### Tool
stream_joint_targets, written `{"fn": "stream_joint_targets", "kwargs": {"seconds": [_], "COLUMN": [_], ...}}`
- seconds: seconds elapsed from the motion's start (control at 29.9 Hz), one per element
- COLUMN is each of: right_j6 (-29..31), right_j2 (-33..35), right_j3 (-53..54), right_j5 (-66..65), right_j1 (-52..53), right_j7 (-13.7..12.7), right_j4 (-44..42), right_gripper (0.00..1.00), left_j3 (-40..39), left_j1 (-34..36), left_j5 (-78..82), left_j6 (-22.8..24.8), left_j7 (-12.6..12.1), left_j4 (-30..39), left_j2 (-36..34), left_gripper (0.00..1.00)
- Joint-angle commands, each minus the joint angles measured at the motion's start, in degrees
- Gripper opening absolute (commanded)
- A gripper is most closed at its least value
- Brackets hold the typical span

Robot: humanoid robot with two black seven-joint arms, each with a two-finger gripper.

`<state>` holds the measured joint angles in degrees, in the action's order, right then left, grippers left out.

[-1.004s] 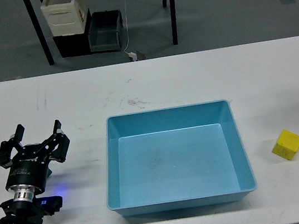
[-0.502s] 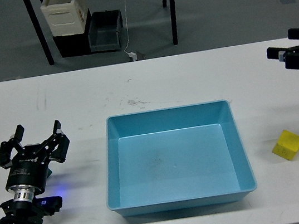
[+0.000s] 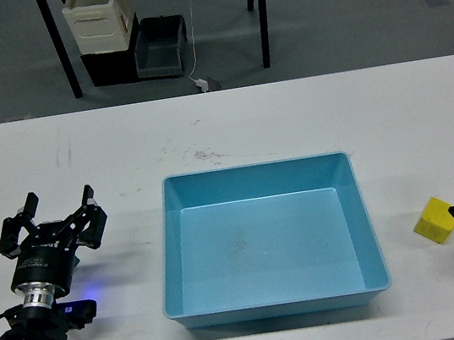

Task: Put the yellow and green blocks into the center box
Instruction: 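Lower the right gripper onto the yellow cube and close on it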

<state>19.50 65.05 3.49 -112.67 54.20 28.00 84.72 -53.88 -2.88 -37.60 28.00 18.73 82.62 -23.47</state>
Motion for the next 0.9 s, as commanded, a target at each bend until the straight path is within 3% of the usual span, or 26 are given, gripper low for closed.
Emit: {"fn": "stream_joint_targets", "kwargs": {"seconds": [0.0,0.37,0.54,0.87], "right_j6": [2.65,3.44,6.69,7.93], "right_j2": [-0.45,-8.53,-12.57,-16.71], "right_j3": [-0.51,-0.68,-2.17,-2.26], "right_j5": [-0.1,-1.59,-1.68,-1.68], "right_j1": [-0.06,0.12,0.56,0.56], "right_j7": [0.0,0.0,0.0,0.0], "right_j4": [-0.34,-7.81,-10.8,-14.32], "right_gripper": [0.99,0.99,0.99,0.99], "left_j3": [0.0,0.0,0.0,0.0], "left_j1": [0.07,0.07,0.07,-0.02], "left_j5": [-0.01,0.07,-0.01,-0.01], "left_j6": [0.0,0.0,0.0,0.0], "left_j7": [-0.01,-0.01,-0.01,-0.01], "left_j4": [-0.09,-0.53,-0.71,-1.41], "left_j2": [0.18,0.62,0.62,1.06], "left_gripper": [1.0,1.0,1.0,1.0]}}
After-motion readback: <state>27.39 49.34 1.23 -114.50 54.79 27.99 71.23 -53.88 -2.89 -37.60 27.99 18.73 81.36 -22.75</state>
